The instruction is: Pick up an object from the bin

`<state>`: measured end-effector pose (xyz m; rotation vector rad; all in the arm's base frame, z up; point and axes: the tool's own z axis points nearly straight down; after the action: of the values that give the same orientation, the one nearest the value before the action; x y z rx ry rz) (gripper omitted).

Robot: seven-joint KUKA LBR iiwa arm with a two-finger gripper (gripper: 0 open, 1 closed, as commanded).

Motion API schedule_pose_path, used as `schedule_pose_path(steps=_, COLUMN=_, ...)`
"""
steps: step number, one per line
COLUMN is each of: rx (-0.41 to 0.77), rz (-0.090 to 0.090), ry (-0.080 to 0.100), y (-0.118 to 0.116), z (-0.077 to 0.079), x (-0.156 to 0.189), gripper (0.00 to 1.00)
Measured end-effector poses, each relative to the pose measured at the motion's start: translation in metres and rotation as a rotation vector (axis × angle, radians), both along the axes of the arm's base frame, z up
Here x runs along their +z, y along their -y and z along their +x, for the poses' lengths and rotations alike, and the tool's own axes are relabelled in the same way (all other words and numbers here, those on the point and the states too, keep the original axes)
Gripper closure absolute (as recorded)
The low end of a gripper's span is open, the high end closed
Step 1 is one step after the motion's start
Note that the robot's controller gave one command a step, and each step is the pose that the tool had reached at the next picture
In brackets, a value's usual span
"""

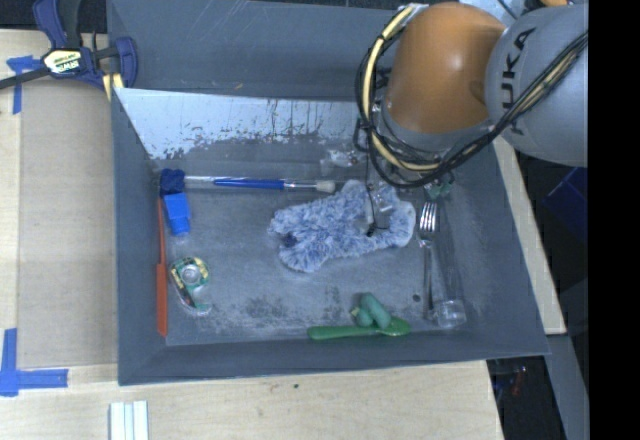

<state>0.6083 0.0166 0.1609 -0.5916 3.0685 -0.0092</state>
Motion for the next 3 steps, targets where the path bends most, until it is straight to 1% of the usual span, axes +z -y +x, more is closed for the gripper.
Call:
schedule_pose_path(steps=1, rx=-0.101, rz=0.001, ry=-0.016, y=0.002, z=0.006, x=-0.06, gripper=0.0)
schedule_pose_path(steps=2, rx=0.157, rz=-0.002, ry=-0.002, y=0.002, z=0.017, x=-0.09, gripper=0.0)
schedule_pose_path(steps=3, rx=-0.004, rz=0.001, ry=-0.02, y=0.004, z=0.007, x=-0.089, gripper=1.0)
